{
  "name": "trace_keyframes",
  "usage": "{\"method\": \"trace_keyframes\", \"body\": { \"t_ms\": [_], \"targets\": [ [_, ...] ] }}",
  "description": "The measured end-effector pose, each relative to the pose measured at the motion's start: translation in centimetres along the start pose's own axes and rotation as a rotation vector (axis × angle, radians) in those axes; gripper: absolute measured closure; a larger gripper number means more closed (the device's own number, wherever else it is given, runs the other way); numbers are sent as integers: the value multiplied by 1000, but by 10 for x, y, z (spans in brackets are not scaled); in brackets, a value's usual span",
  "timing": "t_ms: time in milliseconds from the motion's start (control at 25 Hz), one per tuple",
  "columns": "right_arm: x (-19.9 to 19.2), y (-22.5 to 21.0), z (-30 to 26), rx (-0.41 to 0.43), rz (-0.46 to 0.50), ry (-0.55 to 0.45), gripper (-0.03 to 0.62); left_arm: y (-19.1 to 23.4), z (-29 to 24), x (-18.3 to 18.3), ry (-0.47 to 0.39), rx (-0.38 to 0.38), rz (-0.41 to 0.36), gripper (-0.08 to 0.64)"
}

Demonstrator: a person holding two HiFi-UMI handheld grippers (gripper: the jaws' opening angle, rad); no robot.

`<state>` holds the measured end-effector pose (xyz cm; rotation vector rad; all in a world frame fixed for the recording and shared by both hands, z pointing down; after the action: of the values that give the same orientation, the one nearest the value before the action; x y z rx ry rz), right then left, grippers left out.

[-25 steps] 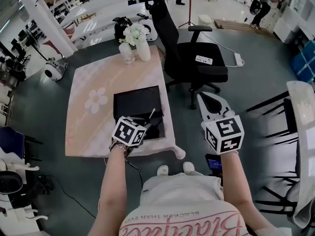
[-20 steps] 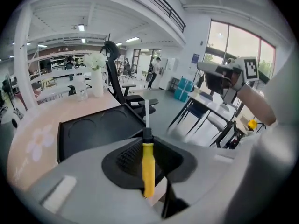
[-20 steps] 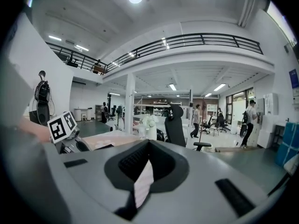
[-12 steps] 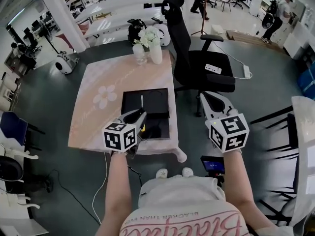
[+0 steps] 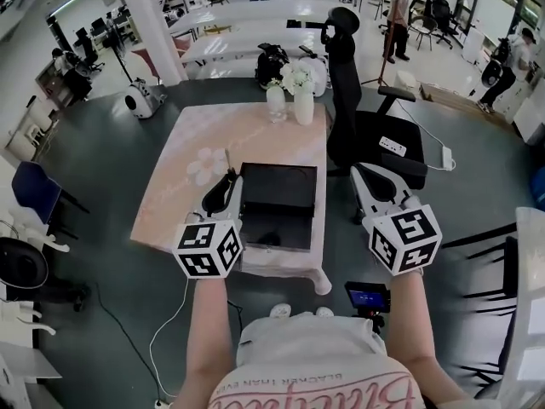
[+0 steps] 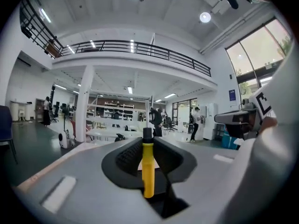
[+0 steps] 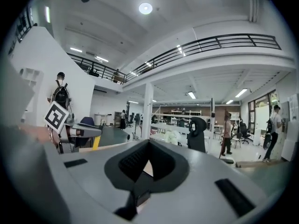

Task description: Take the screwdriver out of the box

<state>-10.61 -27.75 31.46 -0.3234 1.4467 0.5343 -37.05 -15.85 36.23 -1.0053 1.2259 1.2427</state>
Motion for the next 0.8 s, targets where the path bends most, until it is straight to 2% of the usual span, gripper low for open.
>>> {"method": "trace_keyframes", "body": {
  "t_ms": [200,360,560,800],
  "targets": [
    [19,9,-9,25,21,-66,586,4,12,39,-121,62,-103,478],
    [37,13,-11,25,46,-153,587,5,20,61,-175,89,-173,478],
    [50,9,-16,66,64,-203,587,3,28,79,-230,137,-184,477],
    [56,-3,-14,146,64,-222,588,-20,44,94,-268,209,-200,477]
  ]
}}
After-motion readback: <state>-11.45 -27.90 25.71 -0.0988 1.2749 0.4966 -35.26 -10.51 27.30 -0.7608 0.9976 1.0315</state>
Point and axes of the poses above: the fingertips, and each gripper's own axes: z backward along the fingers, y to its left, x out of its top, the point moved 8 cm from there along z, backward along the fingers, and after that the axes turned 15 degrees about -y, right-handed, at the moved point
